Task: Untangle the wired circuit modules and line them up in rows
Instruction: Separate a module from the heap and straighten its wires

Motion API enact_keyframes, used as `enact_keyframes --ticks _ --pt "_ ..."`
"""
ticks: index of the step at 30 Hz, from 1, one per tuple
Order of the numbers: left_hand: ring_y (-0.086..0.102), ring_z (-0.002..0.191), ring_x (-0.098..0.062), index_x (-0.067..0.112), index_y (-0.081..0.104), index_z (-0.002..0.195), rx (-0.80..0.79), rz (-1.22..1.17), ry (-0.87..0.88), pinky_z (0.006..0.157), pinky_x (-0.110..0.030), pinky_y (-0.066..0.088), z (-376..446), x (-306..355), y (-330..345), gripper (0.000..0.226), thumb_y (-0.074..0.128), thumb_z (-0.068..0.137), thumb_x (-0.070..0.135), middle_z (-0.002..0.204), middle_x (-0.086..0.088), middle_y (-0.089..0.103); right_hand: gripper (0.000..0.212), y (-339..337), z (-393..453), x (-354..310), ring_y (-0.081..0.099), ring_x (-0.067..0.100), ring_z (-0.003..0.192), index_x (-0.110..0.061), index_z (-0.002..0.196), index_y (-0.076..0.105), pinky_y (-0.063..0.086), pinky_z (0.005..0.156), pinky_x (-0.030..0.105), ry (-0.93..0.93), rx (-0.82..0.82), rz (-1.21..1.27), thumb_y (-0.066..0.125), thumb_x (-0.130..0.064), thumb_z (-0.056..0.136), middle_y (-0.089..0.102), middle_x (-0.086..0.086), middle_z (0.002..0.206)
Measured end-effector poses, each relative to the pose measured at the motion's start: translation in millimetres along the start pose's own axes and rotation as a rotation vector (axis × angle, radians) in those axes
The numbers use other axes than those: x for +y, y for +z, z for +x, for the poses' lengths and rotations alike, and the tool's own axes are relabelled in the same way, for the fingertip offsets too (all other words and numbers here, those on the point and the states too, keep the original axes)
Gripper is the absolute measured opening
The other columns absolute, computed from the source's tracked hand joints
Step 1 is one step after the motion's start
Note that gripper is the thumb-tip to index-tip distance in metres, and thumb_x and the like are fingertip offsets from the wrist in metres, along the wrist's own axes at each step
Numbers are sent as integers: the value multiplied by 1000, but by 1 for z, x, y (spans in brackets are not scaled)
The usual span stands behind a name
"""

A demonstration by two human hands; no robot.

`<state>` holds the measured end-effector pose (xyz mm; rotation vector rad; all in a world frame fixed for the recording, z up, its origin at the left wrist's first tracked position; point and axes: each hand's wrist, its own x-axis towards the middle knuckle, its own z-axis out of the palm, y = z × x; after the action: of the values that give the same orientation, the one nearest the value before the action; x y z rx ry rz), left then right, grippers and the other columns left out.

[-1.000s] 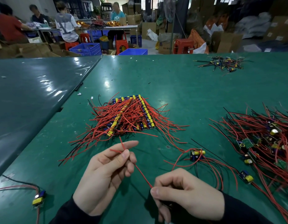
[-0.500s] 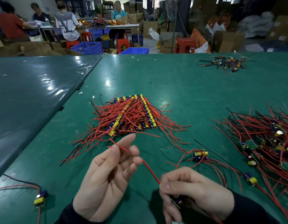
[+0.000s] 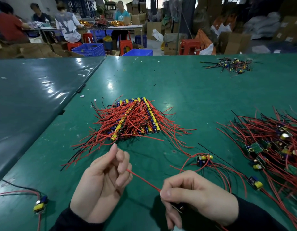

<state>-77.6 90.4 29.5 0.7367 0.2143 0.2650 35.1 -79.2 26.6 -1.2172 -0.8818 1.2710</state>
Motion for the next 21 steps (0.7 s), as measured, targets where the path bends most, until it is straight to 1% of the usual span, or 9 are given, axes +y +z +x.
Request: enact_keyframes --ticks 2,5,8,12,15,17,21 --pt "26 35 -8 13 54 57 13 -49 -30 35 -19 31 2 -1 -1 39 90 51 26 51 2 34 27 -1 0 0 60 15 57 -17 64 58 46 61 21 -7 44 -46 52 -17 91 61 -4 53" --pt "14 40 -9 16 48 54 -54 -108 -76 37 -21 24 0 -2 -2 39 86 60 24 49 5 29 25 0 0 1 60 8 55 -14 68 58 45 61 17 -2 47 -112 54 -16 92 60 1 56" --pt "13 42 -9 17 46 54 -62 -112 -79 38 -21 21 0 -3 -1 40 84 64 25 50 6 28 24 3 0 3 59 5 54 -12 70 58 44 60 15 6 56 -142 54 -17 93 59 5 58" --pt "13 44 -8 17 45 54 -45 -125 -86 36 -20 18 0 -2 0 42 86 60 24 51 6 26 24 2 0 1 58 12 55 -15 66 59 45 60 20 7 104 -153 55 -20 90 60 0 55" --pt "12 43 -8 17 43 50 -45 -127 -107 34 -20 14 -3 -2 1 44 87 57 22 47 6 26 24 5 -1 1 58 9 55 -15 69 60 45 60 19 26 71 -163 55 -17 93 61 -1 57" --pt "10 43 -8 17 43 51 -21 -126 -87 34 -21 13 -3 -2 2 46 88 55 22 48 6 25 25 6 -1 1 58 10 56 -16 70 60 44 61 22 41 63 -174 55 -17 94 61 -3 57" --pt "10 42 -9 17 39 48 12 -125 -84 32 -20 14 -2 -4 3 49 88 52 20 46 6 23 25 6 -2 0 58 9 57 -17 70 60 45 62 22 62 52 -193 54 -16 95 62 -7 56"
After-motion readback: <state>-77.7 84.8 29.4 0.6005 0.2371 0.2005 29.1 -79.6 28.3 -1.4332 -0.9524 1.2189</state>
